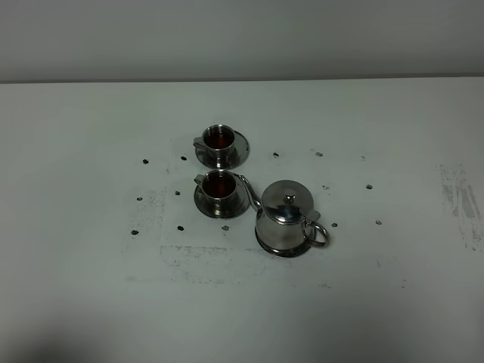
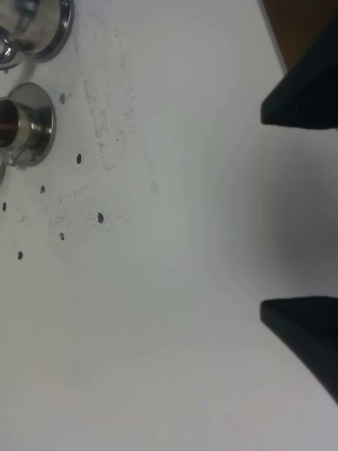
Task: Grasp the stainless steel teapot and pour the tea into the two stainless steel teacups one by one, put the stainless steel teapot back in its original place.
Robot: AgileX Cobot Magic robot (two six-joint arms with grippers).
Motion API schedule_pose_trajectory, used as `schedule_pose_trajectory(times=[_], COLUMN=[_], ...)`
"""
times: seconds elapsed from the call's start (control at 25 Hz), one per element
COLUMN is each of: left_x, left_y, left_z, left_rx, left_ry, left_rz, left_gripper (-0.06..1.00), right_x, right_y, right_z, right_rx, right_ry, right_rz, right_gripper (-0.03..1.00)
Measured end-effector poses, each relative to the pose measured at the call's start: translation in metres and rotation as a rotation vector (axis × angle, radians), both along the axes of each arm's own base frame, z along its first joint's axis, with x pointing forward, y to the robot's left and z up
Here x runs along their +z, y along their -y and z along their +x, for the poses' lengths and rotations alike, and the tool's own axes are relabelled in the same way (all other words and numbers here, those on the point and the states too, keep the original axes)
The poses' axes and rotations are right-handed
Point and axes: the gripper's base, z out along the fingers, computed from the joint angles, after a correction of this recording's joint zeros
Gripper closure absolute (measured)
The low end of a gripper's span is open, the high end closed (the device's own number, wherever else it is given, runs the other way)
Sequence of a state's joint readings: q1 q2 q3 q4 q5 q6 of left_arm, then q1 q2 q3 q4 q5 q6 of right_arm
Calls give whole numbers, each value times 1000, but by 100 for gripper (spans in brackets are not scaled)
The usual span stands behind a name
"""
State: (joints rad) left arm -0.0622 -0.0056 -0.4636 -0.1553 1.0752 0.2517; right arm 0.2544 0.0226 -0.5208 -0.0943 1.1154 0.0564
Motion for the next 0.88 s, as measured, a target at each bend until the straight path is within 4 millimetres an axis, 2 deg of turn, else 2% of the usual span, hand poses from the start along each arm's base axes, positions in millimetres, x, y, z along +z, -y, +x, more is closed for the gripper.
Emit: schedule_pose_trajectory(times=[0.4,0.88], left_x=[0,0], left_y=[0,0], left_z=[0,0], left_rx=[0,0], left_ry=[0,0], left_rz=[0,0], left_gripper=[42,42], right_x=[0,0], right_y=[-1,-1], right_z=[-1,-1], right_rx=[-148,-159], right_ry=[0,0], right_rz=[-1,-1], right_gripper=[48,48])
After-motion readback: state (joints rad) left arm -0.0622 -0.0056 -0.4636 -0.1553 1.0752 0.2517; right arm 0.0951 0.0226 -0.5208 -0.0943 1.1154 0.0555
